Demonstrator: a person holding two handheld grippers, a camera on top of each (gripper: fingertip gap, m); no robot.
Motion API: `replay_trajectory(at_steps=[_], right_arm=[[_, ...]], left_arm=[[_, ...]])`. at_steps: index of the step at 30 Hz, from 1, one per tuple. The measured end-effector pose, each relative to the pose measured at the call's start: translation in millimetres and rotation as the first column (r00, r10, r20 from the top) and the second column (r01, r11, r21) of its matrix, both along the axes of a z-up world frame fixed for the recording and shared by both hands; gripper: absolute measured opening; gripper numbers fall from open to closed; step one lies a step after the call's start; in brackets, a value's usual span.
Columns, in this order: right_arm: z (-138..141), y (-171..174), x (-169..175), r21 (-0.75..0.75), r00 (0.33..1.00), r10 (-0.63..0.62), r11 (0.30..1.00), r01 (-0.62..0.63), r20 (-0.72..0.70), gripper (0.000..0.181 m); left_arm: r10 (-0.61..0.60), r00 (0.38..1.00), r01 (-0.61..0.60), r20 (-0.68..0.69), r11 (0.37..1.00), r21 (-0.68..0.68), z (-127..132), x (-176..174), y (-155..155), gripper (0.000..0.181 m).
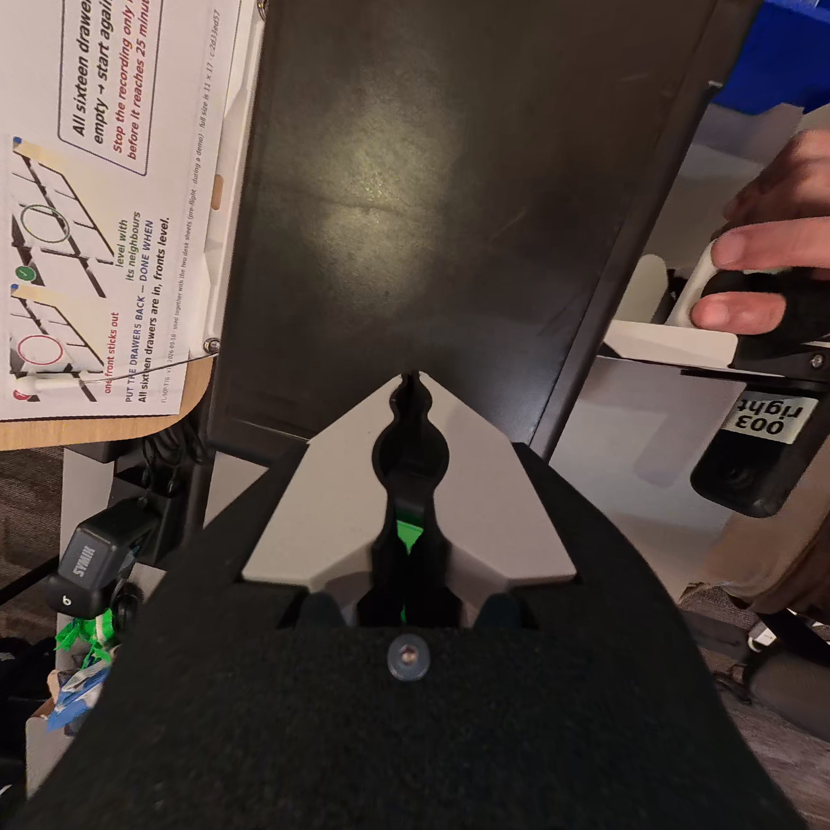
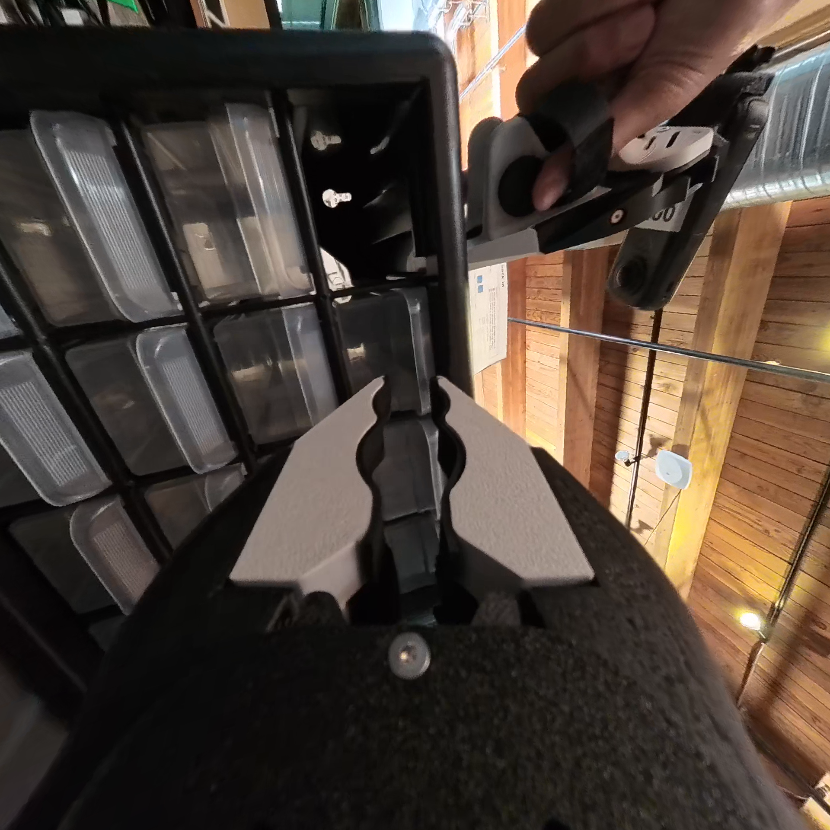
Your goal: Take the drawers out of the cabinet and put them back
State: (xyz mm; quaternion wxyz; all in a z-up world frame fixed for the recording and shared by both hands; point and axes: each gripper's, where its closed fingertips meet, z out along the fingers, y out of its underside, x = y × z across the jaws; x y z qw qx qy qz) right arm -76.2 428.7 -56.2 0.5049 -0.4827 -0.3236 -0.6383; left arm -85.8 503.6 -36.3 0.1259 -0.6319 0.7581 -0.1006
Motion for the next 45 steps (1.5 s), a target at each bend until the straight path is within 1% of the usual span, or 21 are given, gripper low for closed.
replay_trajectory(at_steps=[7, 9, 13, 14, 18, 20, 26, 34, 38, 45], right_arm=[[3.8, 5.6, 0.2, 0.039, 1.000, 0.004, 0.999, -0.004, 0.009, 0.015], [3.8, 6.2, -1.0, 0.068, 0.999, 0.001, 0.998, -0.003, 0.034, 0.014], [3.3, 5.3, -1.0, 0.105, 0.999, -0.003, 0.994, -0.001, 0.043, 0.013], [7.5, 3.2, -1.0, 0.134, 0.999, -0.004, 0.991, -0.002, 0.041, 0.005], [8.5, 0.3, -1.2, 0.107, 1.000, 0.018, 0.994, -0.020, 0.011, 0.004], [8.8, -5.0, -3.9, 0.123, 0.999, 0.015, 0.992, -0.020, 0.039, 0.003], [9.2, -27.8, -14.1, 0.141, 0.999, 0.033, 0.989, -0.038, 0.042, 0.003], [9.6, -61.9, -28.1, 0.161, 0.998, 0.055, 0.985, -0.059, 0.032, 0.003], [7.8, -73.0, -32.0, 0.169, 0.999, 0.051, 0.984, -0.053, 0.011, 0.003], [7.3, -97.6, -42.6, 0.197, 0.997, 0.052, 0.979, -0.061, 0.052, 0.003]], left_arm=[[0.008, 1.000, -0.008, 0.015, 1.000, -0.014, 0.1, 0.4, 0.4, 0.000], [0.006, 1.000, -0.006, 0.008, 1.000, -0.009, 0.0, 0.5, 0.6, 0.000], [-0.002, 1.000, 0.002, -0.016, 1.000, 0.010, -0.1, 0.4, 0.3, 0.000], [-0.002, 1.000, 0.003, -0.020, 1.000, 0.013, -0.1, 0.4, 0.2, 0.000], [0.001, 1.000, 0.000, -0.024, 1.000, 0.011, -0.1, 0.4, 0.2, 0.000], [0.003, 1.000, -0.003, -0.019, 1.000, 0.005, -0.1, 0.3, 0.3, 0.000], [0.008, 1.000, -0.008, -0.009, 1.000, -0.003, -0.1, 0.5, 0.4, 0.000], [0.012, 0.999, -0.011, -0.034, 0.999, 0.031, -0.2, 0.3, 0.0, 0.000], [0.024, 0.999, -0.023, -0.037, 0.999, 0.032, -0.3, 0.2, 0.0, 0.000], [0.037, 0.998, -0.035, -0.053, 0.999, 0.041, -0.3, 0.3, 0.0, 0.000]])
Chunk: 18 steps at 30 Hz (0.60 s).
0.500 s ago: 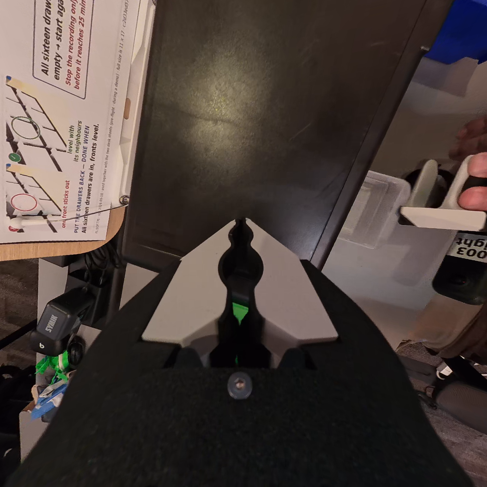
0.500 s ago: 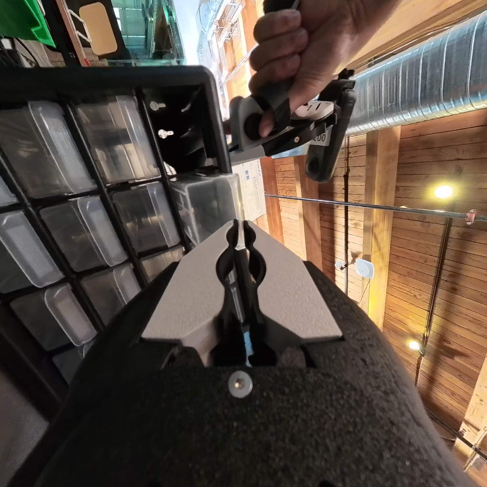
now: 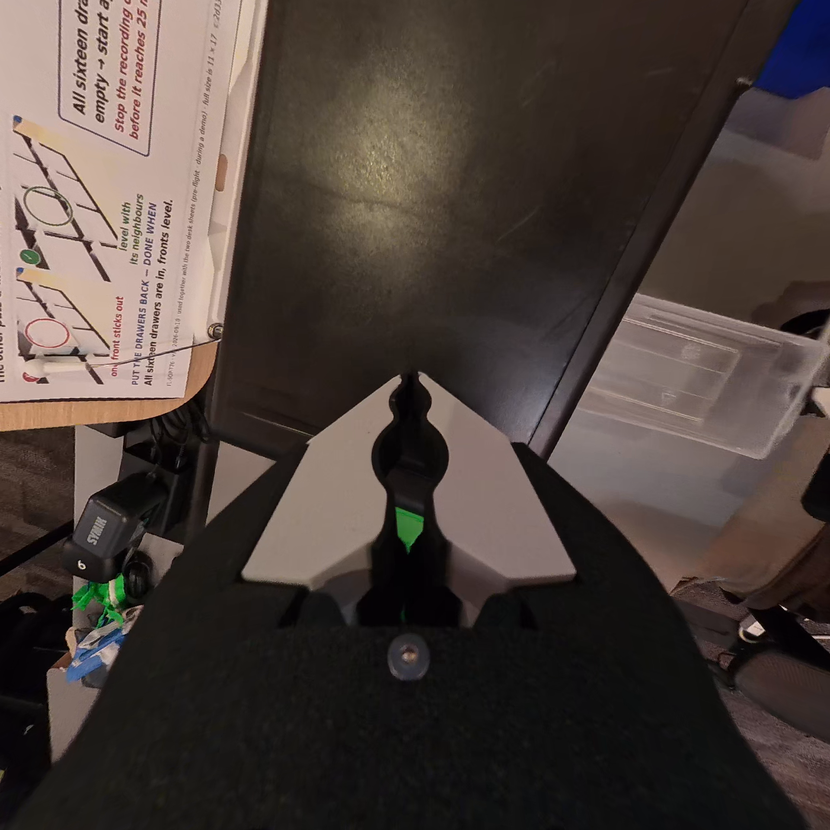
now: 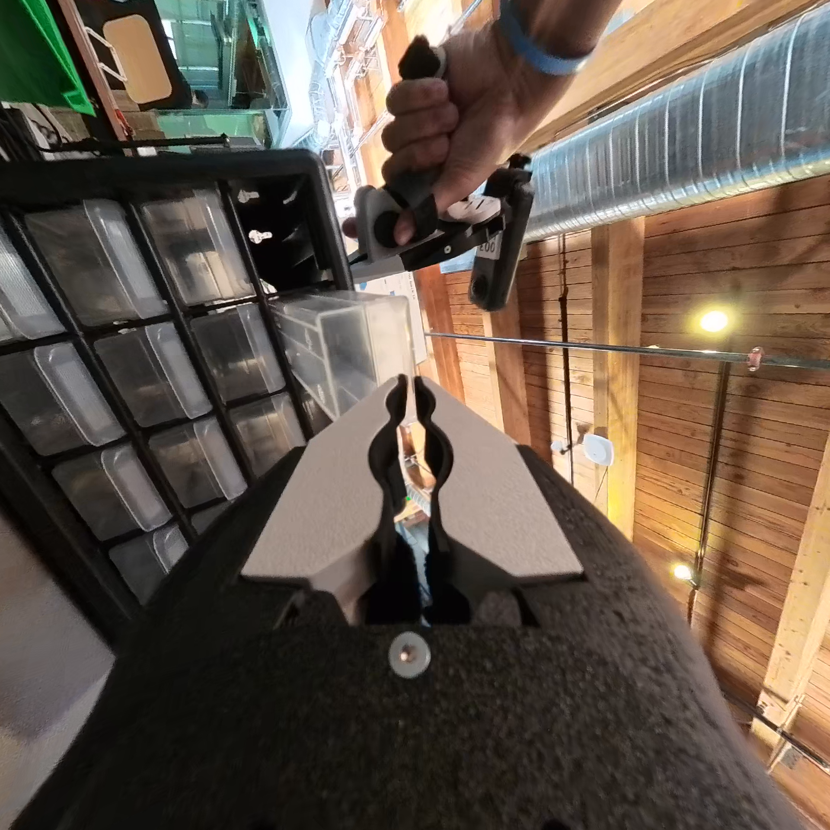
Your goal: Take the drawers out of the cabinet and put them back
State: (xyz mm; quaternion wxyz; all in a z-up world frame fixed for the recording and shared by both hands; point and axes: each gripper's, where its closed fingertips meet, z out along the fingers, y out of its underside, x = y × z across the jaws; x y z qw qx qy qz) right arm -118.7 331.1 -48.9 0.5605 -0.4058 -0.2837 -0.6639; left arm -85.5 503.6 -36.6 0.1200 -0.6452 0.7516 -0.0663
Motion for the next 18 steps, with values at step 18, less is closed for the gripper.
replay_trajectory(at_steps=[18], right_arm=[[14.9, -57.6, -17.9, -0.100, 0.993, 0.116, 0.988, -0.118, -0.028, 0.002]], left_arm=[[0.000, 1.000, 0.001, -0.019, 0.998, 0.064, 0.2, 0.2, 0.1, 0.000]])
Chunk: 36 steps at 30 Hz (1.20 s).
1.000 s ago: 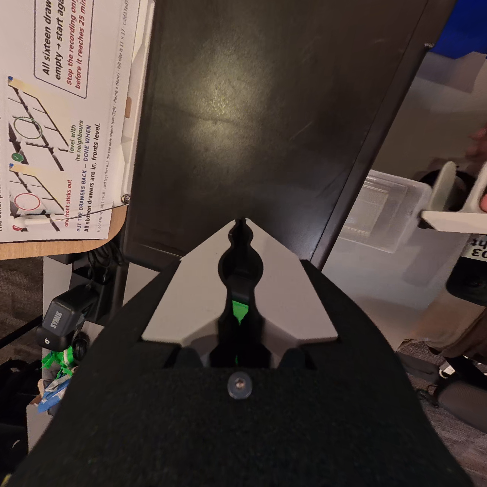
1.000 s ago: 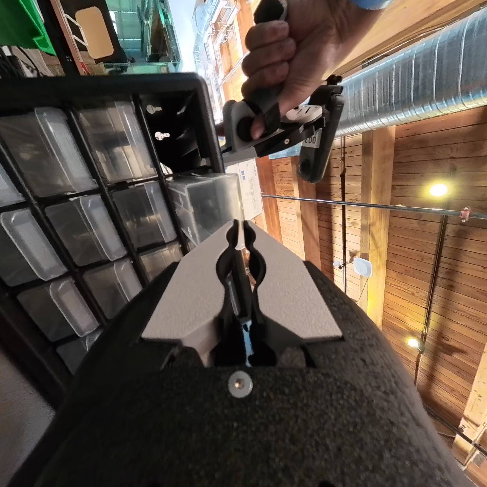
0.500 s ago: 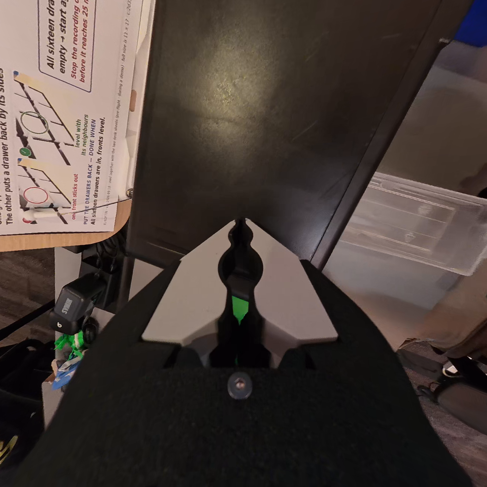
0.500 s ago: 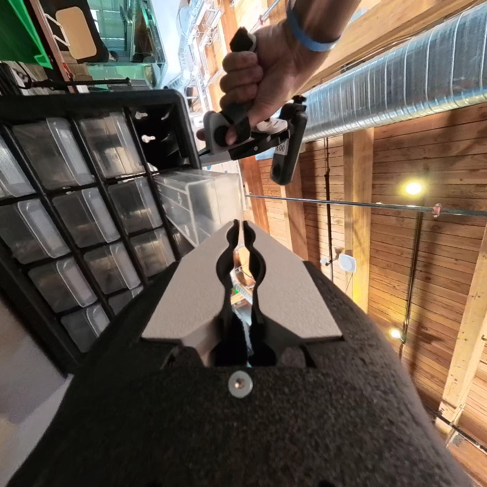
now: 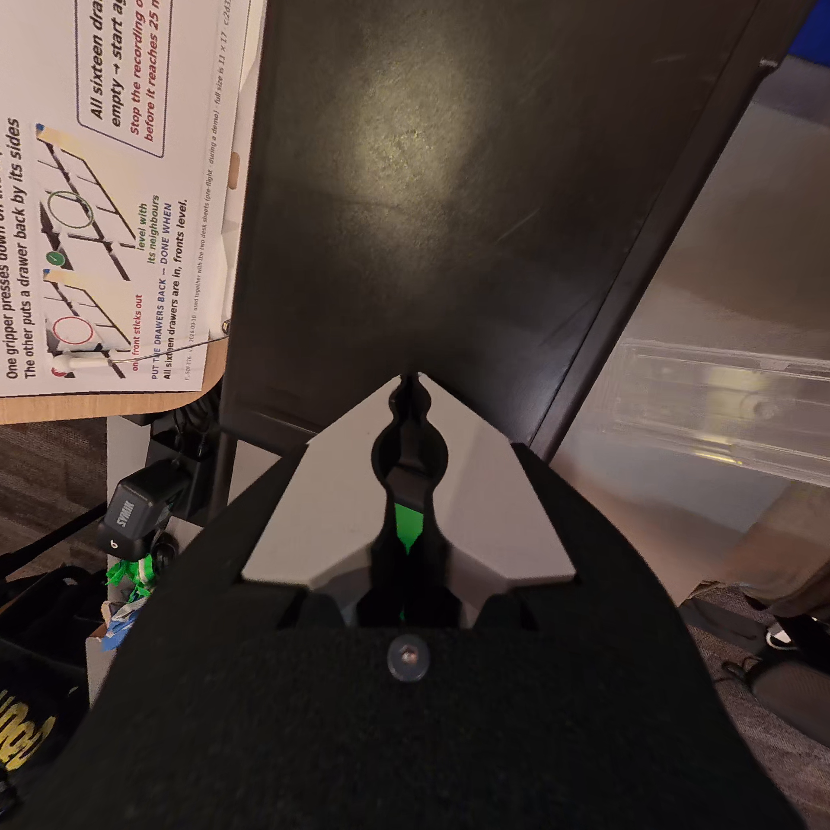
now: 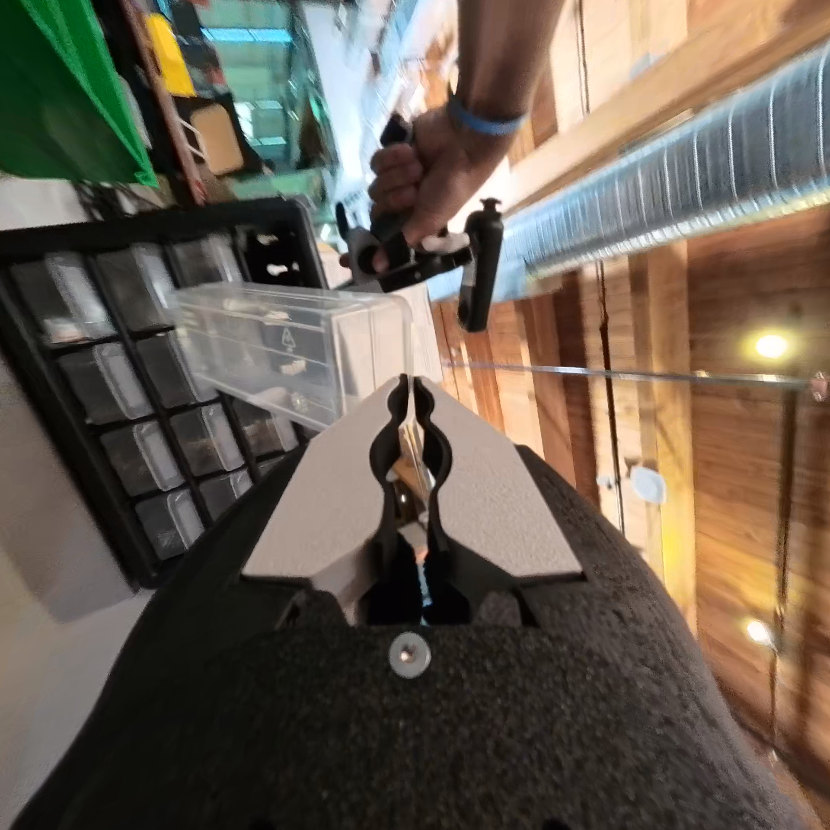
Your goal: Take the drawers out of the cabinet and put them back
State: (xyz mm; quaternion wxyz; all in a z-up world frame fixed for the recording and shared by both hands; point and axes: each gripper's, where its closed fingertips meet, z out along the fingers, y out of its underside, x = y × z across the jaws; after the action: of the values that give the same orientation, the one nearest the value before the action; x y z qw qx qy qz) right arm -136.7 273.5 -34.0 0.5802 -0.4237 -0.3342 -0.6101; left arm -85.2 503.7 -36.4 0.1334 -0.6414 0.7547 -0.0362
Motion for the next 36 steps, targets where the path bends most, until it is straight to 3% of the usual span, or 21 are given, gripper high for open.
replay_trajectory(at_steps=[6, 11, 16, 18, 23, 28, 31, 34, 36], right_arm=[[-65.0, -36.3, 4.8, -0.254, 0.976, 0.207, 0.943, -0.216, -0.061, 0.001], [-102.0, -69.4, 25.0, -0.393, 0.961, 0.180, 0.885, -0.252, -0.211, 0.002], [-130.0, -99.7, 45.7, -0.535, 0.913, 0.110, 0.780, -0.325, -0.394, 0.006], [-139.5, -108.4, 47.8, -0.574, 0.913, 0.122, 0.743, -0.345, -0.390, 0.006], [-162.1, -118.4, 41.8, -0.645, 0.954, 0.199, 0.703, -0.299, -0.225, 0.008], [-183.2, -130.0, 28.3, -0.690, 0.918, 0.200, 0.609, -0.391, -0.343, 0.012], [-183.4, -137.7, 26.4, -0.679, 0.837, 0.064, 0.553, -0.483, -0.544, 0.038], [-170.5, -137.6, 17.9, -0.622, 0.618, -0.200, 0.499, -0.603, -0.760, 0.069], [-161.5, -123.9, 12.3, -0.629, 0.485, -0.401, 0.473, -0.617, -0.777, 0.079]], left_arm=[[-0.006, 1.000, 0.006, 0.021, 1.000, 0.019, 0.1, 0.3, -0.1, 0.000], [0.001, 1.000, -0.001, 0.006, 0.999, 0.046, 0.1, 0.3, 0.0, 0.000], [-0.015, 0.998, 0.022, -0.061, 0.993, 0.113, 0.0, 0.5, 0.3, 0.000], [-0.016, 0.997, 0.026, -0.081, 0.991, 0.128, 0.0, 0.4, 0.4, 0.000], [-0.006, 0.996, 0.020, -0.093, 0.988, 0.150, 0.1, 0.2, 0.5, 0.000], [0.011, 0.998, -0.003, -0.064, 0.992, 0.123, 0.0, 0.0, 0.3, 0.000], [0.024, 0.999, -0.019, -0.045, 0.995, 0.094, 0.1, -0.1, 0.2, 0.000], [0.032, 0.999, -0.029, -0.037, 0.996, 0.079, 0.0, -0.1, 0.3, 0.000], [0.032, 0.999, -0.029, -0.040, 0.996, 0.079, -0.1, -0.1, 0.2, 0.000]])
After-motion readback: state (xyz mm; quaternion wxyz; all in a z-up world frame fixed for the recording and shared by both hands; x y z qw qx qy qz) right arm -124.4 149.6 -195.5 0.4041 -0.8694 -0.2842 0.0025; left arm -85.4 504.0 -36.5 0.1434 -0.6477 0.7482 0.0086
